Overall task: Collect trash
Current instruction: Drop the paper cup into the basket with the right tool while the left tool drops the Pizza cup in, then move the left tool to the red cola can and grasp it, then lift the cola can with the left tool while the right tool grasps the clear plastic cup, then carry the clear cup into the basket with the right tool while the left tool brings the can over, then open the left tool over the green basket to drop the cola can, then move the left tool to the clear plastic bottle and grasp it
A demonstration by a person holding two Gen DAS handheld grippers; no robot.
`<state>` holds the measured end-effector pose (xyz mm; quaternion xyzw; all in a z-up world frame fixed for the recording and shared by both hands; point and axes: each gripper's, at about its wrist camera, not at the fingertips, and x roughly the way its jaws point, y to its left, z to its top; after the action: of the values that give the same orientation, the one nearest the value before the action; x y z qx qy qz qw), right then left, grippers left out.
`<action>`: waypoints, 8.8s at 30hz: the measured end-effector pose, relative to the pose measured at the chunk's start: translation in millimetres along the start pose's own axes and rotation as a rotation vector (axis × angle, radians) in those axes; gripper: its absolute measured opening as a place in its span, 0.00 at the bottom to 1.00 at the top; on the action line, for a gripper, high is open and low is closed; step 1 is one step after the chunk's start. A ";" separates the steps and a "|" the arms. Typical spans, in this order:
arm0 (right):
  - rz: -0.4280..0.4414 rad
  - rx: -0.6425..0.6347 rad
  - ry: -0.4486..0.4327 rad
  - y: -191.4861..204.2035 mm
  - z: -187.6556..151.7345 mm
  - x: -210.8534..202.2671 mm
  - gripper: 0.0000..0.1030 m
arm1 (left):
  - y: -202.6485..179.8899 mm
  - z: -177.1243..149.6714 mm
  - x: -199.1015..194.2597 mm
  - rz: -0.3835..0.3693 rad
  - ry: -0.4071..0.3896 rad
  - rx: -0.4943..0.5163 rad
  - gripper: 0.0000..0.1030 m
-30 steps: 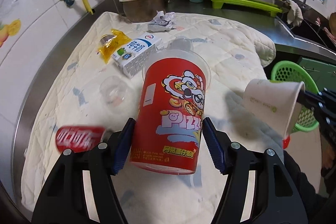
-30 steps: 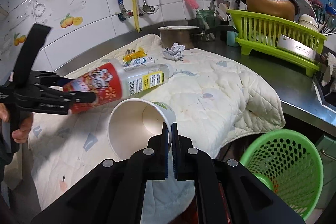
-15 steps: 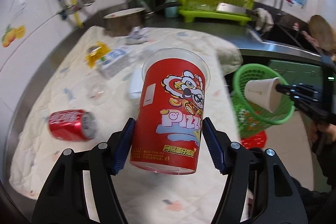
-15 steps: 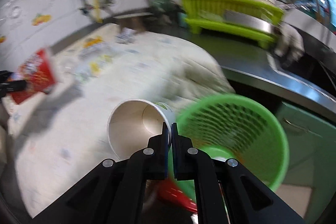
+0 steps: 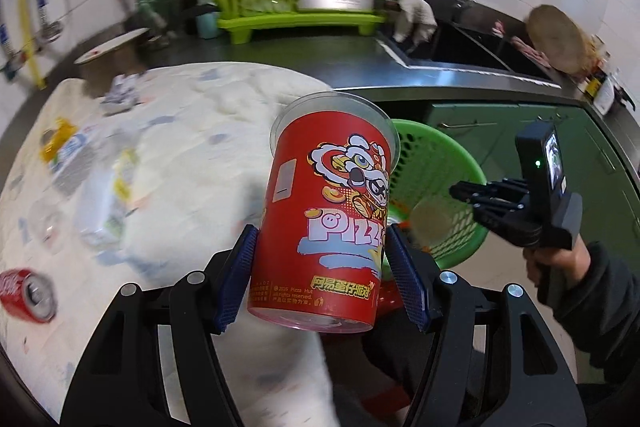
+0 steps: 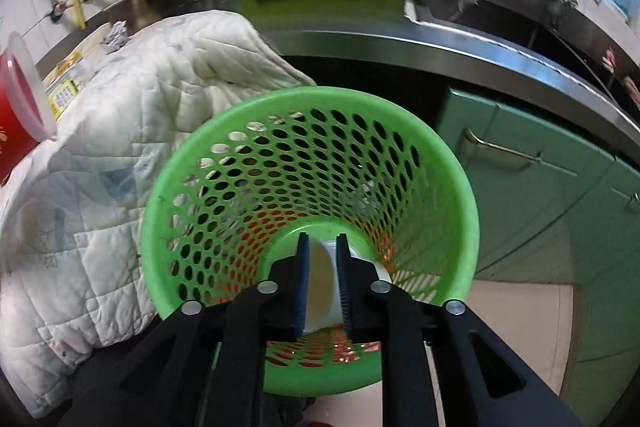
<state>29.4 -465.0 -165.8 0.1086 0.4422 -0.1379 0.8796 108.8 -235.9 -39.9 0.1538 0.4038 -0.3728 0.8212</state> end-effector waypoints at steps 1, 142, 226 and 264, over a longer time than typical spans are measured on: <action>0.001 0.006 0.000 -2.5 -1.0 0.1 0.29 | -6.2 3.1 7.1 -0.012 0.006 0.005 0.62; 0.484 -0.619 -0.031 502.9 138.1 58.9 0.60 | 354.6 -148.7 -135.5 0.354 -0.111 -1.110 0.60; 0.091 0.076 -0.180 -39.8 -20.4 -84.1 0.67 | -64.8 31.3 157.9 -0.210 0.275 -0.358 0.62; 0.276 -0.130 -0.204 76.7 15.6 -91.9 0.67 | 101.8 -18.1 -0.5 0.099 0.029 -0.498 0.67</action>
<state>14.6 -384.4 -77.1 0.0966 0.3395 0.0026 0.9356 173.7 -157.0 -55.7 -0.0282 0.4868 -0.2188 0.8452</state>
